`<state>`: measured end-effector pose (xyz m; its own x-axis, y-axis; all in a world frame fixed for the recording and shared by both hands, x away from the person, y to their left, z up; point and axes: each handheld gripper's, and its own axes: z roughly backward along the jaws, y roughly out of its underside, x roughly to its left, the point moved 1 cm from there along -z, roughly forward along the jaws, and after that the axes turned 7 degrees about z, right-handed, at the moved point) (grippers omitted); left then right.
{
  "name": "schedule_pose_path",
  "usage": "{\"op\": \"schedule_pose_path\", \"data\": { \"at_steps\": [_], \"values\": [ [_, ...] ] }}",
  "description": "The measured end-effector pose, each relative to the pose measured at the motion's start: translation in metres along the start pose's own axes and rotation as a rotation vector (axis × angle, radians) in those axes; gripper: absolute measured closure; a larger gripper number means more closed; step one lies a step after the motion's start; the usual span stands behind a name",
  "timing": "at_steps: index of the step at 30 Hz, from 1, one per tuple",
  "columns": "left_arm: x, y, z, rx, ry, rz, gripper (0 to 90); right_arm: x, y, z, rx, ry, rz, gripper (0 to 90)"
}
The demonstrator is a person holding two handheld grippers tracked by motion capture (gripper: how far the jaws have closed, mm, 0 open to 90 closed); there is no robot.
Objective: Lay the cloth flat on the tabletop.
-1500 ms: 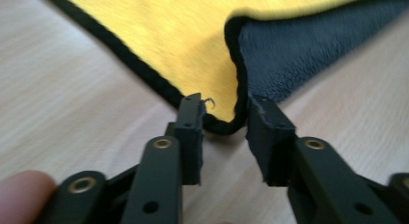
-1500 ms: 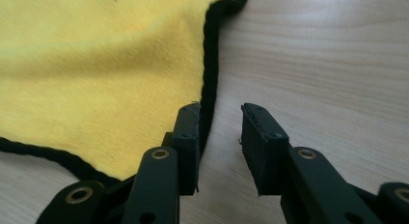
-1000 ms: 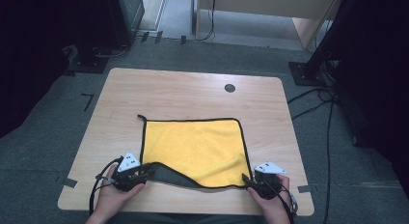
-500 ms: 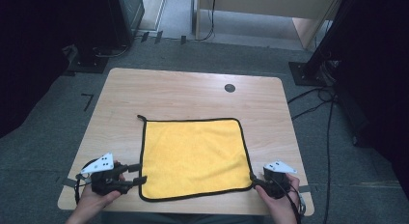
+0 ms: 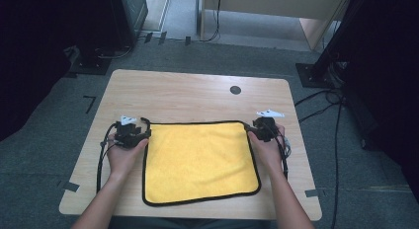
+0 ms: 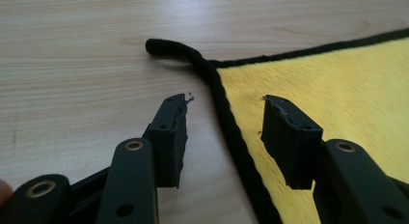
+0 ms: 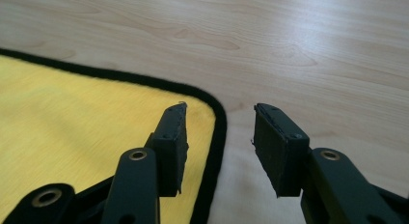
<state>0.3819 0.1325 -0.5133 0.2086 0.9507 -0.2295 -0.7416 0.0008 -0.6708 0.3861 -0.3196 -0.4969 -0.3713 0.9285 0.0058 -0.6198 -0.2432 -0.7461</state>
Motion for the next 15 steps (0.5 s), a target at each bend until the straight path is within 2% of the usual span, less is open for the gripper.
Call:
{"op": "schedule_pose_path", "data": {
  "at_steps": [2, 3, 4, 5, 6, 7, 8, 9, 10, 11, 12, 14, 15],
  "values": [
    [-0.002, -0.003, -0.006, -0.001, -0.024, -0.001, 52.9, -0.003, -0.002, -0.018, 0.023, -0.015, 0.016, 56.2],
    [-0.005, -0.006, -0.009, 0.010, -0.036, -0.012, 54.8, -0.004, -0.001, -0.032, 0.053, -0.011, 0.045, 56.4],
    [-0.005, -0.006, -0.009, 0.010, -0.036, -0.012, 58.6, -0.004, -0.001, -0.032, 0.053, -0.011, 0.045, 56.4],
    [-0.008, -0.006, -0.010, 0.017, -0.029, -0.025, 62.3, -0.002, 0.001, -0.037, 0.030, -0.019, 0.069, 63.5],
    [-0.008, -0.006, -0.010, 0.017, -0.029, -0.025, 68.6, -0.001, 0.001, -0.036, 0.029, -0.026, 0.061, 70.4],
    [-0.011, -0.005, -0.010, 0.018, -0.026, -0.049, 68.6, -0.001, 0.001, -0.036, 0.029, -0.026, 0.061, 70.4],
    [-0.014, -0.005, -0.011, 0.012, -0.032, -0.076, 79.0, 0.003, 0.000, -0.036, 0.039, -0.016, 0.103, 80.9],
    [-0.016, -0.004, -0.012, 0.011, -0.029, -0.095, 79.0, 0.003, 0.000, -0.036, 0.039, -0.016, 0.103, 80.9],
    [-0.016, -0.005, -0.013, 0.009, -0.022, -0.107, 83.7, 0.005, -0.001, -0.035, 0.046, 0.008, 0.139, 85.5],
    [-0.017, -0.007, -0.014, 0.008, -0.026, -0.116, 87.3, 0.007, -0.001, -0.034, 0.052, 0.034, 0.154, 88.1],
    [-0.017, -0.008, -0.016, 0.004, -0.025, -0.119, 88.2, 0.007, -0.002, -0.033, 0.061, 0.051, 0.157, 88.7],
    [-0.017, -0.018, -0.024, 0.012, -0.039, -0.143, 89.1, 0.001, -0.003, -0.034, 0.063, 0.063, 0.124, 88.9],
    [-0.017, -0.018, -0.024, 0.012, -0.039, -0.143, 89.2, 0.001, -0.003, -0.034, 0.063, 0.063, 0.124, 88.9]
  ]
}}
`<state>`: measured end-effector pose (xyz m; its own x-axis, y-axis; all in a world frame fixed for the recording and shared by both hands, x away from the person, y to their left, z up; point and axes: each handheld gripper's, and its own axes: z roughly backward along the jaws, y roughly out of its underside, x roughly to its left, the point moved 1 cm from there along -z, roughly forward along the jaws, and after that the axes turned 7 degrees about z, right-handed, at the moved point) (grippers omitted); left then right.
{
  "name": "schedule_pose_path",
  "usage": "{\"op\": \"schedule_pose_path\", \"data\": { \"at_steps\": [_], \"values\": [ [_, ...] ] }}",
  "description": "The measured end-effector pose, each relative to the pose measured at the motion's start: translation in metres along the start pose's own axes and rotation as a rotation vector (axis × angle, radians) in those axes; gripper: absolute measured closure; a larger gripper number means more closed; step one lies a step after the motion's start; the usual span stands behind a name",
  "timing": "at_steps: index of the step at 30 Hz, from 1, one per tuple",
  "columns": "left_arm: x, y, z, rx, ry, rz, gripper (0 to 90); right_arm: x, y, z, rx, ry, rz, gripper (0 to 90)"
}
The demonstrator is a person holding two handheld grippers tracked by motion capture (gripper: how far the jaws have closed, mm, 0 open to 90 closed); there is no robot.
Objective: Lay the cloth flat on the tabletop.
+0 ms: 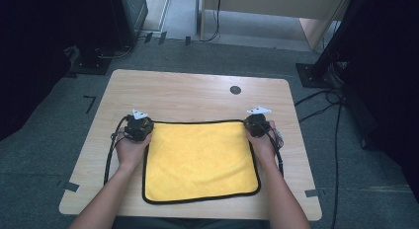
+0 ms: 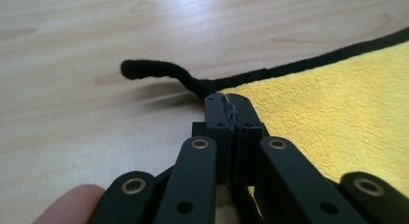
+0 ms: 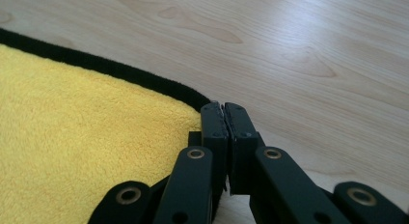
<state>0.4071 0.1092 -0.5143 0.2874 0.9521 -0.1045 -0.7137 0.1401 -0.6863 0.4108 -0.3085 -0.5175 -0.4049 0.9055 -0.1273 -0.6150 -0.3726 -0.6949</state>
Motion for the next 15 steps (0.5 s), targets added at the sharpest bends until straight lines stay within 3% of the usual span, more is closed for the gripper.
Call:
{"op": "schedule_pose_path", "data": {
  "at_steps": [2, 5, 10, 12, 13, 14, 15],
  "values": [
    [0.001, -0.009, -0.007, 0.008, -0.010, -0.011, 89.3, -0.009, -0.001, -0.002, 0.002, -0.001, -0.053, 89.0],
    [0.000, -0.022, -0.020, 0.003, -0.024, -0.022, 89.3, -0.013, -0.001, -0.004, -0.002, 0.006, -0.076, 89.0],
    [0.000, -0.036, -0.036, -0.010, -0.014, 0.056, 89.2, -0.022, -0.003, -0.009, -0.008, 0.028, -0.088, 88.1],
    [0.001, -0.040, -0.037, 0.001, -0.018, 0.068, 87.9, -0.026, -0.003, -0.011, -0.013, 0.036, -0.103, 80.6],
    [0.002, -0.041, -0.035, -0.010, -0.021, 0.068, 78.9, -0.027, -0.003, -0.010, -0.009, 0.044, -0.107, 74.3],
    [0.003, -0.042, -0.031, -0.022, -0.027, 0.071, 78.9, -0.028, -0.003, -0.009, -0.010, 0.053, -0.127, 68.7],
    [0.006, -0.042, -0.027, -0.042, -0.028, 0.081, 67.9, -0.031, -0.003, -0.004, -0.026, 0.041, -0.155, 62.4]
  ]
}}
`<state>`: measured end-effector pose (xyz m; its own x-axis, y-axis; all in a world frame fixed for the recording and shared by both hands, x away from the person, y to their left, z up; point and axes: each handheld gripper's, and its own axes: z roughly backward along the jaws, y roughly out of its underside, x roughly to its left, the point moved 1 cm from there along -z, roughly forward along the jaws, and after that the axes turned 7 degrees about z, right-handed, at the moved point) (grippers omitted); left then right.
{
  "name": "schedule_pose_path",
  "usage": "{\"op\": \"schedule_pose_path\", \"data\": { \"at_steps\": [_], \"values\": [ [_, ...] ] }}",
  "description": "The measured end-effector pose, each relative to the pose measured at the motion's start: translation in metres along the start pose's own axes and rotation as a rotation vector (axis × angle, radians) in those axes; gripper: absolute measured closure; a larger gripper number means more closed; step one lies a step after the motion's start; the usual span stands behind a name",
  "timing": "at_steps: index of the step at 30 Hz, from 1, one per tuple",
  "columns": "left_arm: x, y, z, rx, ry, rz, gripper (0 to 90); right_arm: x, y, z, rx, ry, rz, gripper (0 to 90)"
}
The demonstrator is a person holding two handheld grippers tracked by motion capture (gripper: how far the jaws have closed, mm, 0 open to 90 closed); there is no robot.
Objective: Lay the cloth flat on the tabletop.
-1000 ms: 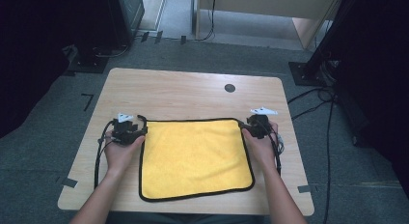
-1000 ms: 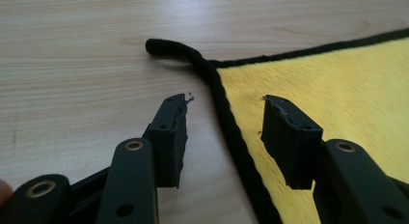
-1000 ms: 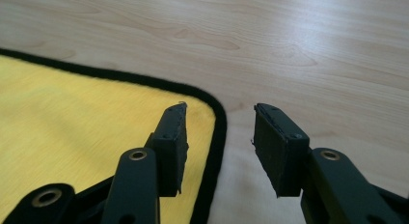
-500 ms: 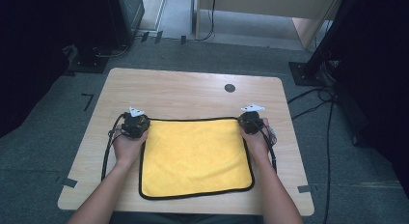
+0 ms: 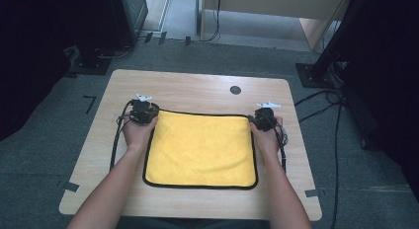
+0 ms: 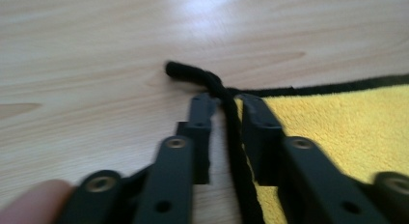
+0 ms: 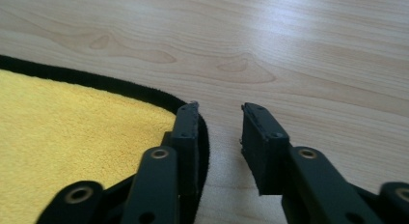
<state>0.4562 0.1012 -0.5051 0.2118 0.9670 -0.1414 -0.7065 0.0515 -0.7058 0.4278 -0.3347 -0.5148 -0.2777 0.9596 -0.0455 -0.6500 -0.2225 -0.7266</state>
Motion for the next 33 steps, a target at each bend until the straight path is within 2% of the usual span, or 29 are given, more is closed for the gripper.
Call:
{"op": "schedule_pose_path", "data": {
  "at_steps": [1, 2, 4, 5, 6, 7, 8, 9, 10, 11, 14, 15, 16, 17, 18, 19, 20, 22, 24, 28, 33],
  "values": [
    [0.003, 0.000, 0.006, -0.021, 0.002, 0.010, 65.3, -0.001, 0.000, 0.004, -0.016, -0.009, -0.012, 57.7],
    [0.008, 0.000, 0.018, -0.047, 0.018, 0.030, 63.4, -0.001, 0.001, 0.008, -0.031, -0.016, -0.029, 56.8],
    [0.011, 0.004, 0.030, -0.046, 0.053, 0.021, 59.0, 0.001, 0.003, 0.020, -0.056, -0.057, -0.069, 53.2],
    [0.011, 0.004, 0.030, -0.046, 0.053, 0.021, 58.4, 0.003, 0.005, 0.027, -0.062, -0.084, -0.091, 50.3],
    [0.010, 0.009, 0.038, -0.064, 0.063, 0.006, 58.4, 0.003, 0.005, 0.027, -0.062, -0.084, -0.091, 50.3],
    [0.009, 0.014, 0.043, -0.064, 0.071, -0.011, 57.3, 0.007, 0.009, 0.035, -0.065, -0.111, -0.085, 48.4],
    [0.008, 0.017, 0.047, -0.059, 0.085, -0.016, 55.5, 0.012, 0.014, 0.042, -0.064, -0.119, -0.060, 46.1],
    [0.007, 0.023, 0.051, -0.049, 0.110, -0.024, 51.3, 0.022, 0.023, 0.053, -0.044, -0.127, -0.011, 44.4],
    [0.005, 0.030, 0.054, -0.034, 0.131, -0.039, 51.3, 0.022, 0.023, 0.053, -0.044, -0.127, -0.011, 43.6],
    [0.003, 0.038, 0.059, -0.031, 0.139, -0.054, 50.1, 0.033, 0.038, 0.066, -0.033, -0.120, 0.027, 39.8],
    [-0.003, 0.060, 0.072, -0.026, 0.174, -0.074, 48.9, 0.044, 0.064, 0.083, -0.006, -0.134, 0.042, 33.7],
    [-0.004, 0.068, 0.078, -0.029, 0.183, -0.076, 48.9, 0.044, 0.064, 0.083, -0.006, -0.134, 0.042, 33.7],
    [-0.006, 0.074, 0.082, -0.028, 0.193, -0.080, 48.2, 0.048, 0.080, 0.094, 0.006, -0.127, 0.038, 33.2],
    [-0.010, 0.086, 0.091, -0.027, 0.199, -0.105, 47.8, 0.049, 0.088, 0.098, 0.011, -0.128, 0.039, 32.5],
    [-0.010, 0.086, 0.091, -0.027, 0.199, -0.105, 47.8, 0.049, 0.088, 0.098, 0.011, -0.128, 0.039, 32.5],
    [-0.012, 0.091, 0.094, -0.023, 0.199, -0.127, 47.2, 0.051, 0.100, 0.104, 0.039, -0.117, 0.043, 31.0],
    [-0.013, 0.096, 0.097, -0.022, 0.188, -0.149, 46.8, 0.052, 0.105, 0.107, 0.048, -0.107, 0.054, 30.5],
    [-0.014, 0.106, 0.104, -0.017, 0.187, -0.179, 46.9, 0.052, 0.109, 0.110, 0.048, -0.098, 0.067, 30.0],
    [-0.015, 0.113, 0.109, -0.018, 0.164, -0.210, 46.7, 0.051, 0.119, 0.120, 0.051, -0.081, 0.064, 28.3],
    [-0.008, 0.123, 0.121, -0.022, 0.167, -0.212, 46.6, 0.053, 0.134, 0.132, 0.037, -0.072, 0.085, 26.9],
    [-0.001, 0.131, 0.131, -0.024, 0.188, -0.164, 46.4, 0.048, 0.140, 0.140, 0.039, -0.086, 0.069, 26.2]
  ]
}}
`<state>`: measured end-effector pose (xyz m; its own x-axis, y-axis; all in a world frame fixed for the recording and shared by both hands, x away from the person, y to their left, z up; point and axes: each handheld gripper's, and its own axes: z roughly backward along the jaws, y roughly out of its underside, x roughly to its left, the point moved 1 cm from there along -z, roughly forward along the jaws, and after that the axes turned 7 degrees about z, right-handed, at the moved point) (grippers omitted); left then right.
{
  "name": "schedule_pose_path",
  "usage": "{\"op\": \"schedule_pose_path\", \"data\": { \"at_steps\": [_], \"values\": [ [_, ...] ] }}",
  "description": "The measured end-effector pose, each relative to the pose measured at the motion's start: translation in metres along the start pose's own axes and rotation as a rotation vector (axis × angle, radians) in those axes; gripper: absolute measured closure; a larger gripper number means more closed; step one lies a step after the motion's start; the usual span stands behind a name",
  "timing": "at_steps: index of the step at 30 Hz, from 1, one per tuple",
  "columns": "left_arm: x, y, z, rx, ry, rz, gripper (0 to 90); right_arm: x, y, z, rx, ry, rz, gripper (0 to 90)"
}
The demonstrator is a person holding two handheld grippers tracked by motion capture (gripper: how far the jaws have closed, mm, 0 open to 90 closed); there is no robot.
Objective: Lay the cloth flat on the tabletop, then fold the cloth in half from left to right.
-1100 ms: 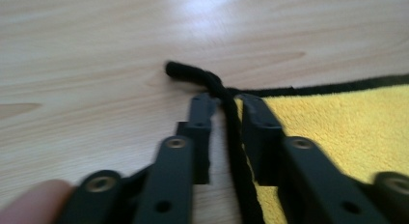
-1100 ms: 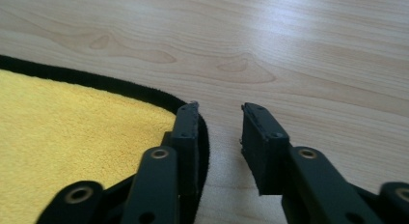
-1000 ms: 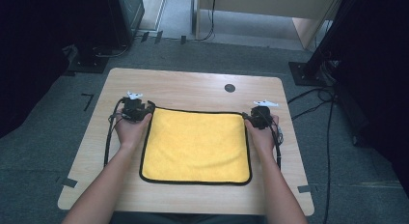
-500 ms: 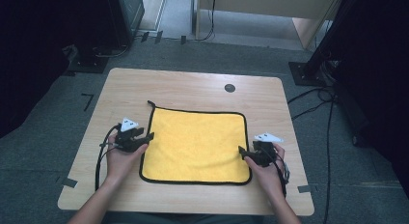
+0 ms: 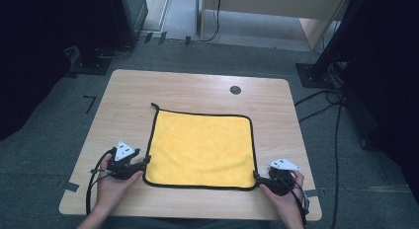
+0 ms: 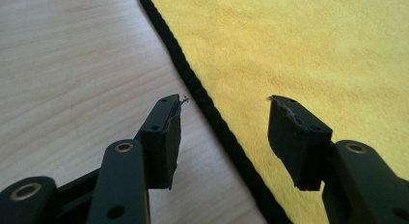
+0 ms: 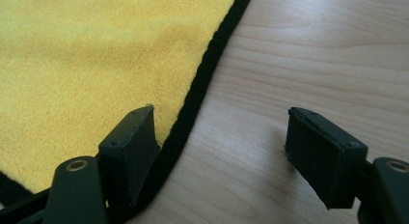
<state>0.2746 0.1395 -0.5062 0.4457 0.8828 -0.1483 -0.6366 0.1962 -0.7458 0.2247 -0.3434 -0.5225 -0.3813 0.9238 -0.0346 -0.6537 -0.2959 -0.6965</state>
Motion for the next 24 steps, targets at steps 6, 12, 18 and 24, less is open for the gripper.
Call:
{"op": "schedule_pose_path", "data": {
  "at_steps": [6, 12, 18, 24],
  "values": [
    [-0.010, 0.004, 0.006, 0.009, 0.016, -0.017, 44.5, 0.003, -0.031, 0.003, -0.055, 0.004, -0.001, 26.9],
    [-0.020, 0.011, 0.006, 0.018, 0.024, -0.038, 42.6, 0.014, -0.064, -0.008, -0.078, -0.029, 0.035, 28.2],
    [-0.024, 0.020, -0.001, 0.046, 0.017, -0.072, 42.9, 0.032, -0.099, -0.023, -0.111, -0.071, 0.073, 32.4],
    [-0.024, 0.024, 0.001, 0.060, 0.003, -0.083, 42.8, 0.058, -0.139, -0.047, -0.136, -0.131, 0.081, 34.1]
  ]
}}
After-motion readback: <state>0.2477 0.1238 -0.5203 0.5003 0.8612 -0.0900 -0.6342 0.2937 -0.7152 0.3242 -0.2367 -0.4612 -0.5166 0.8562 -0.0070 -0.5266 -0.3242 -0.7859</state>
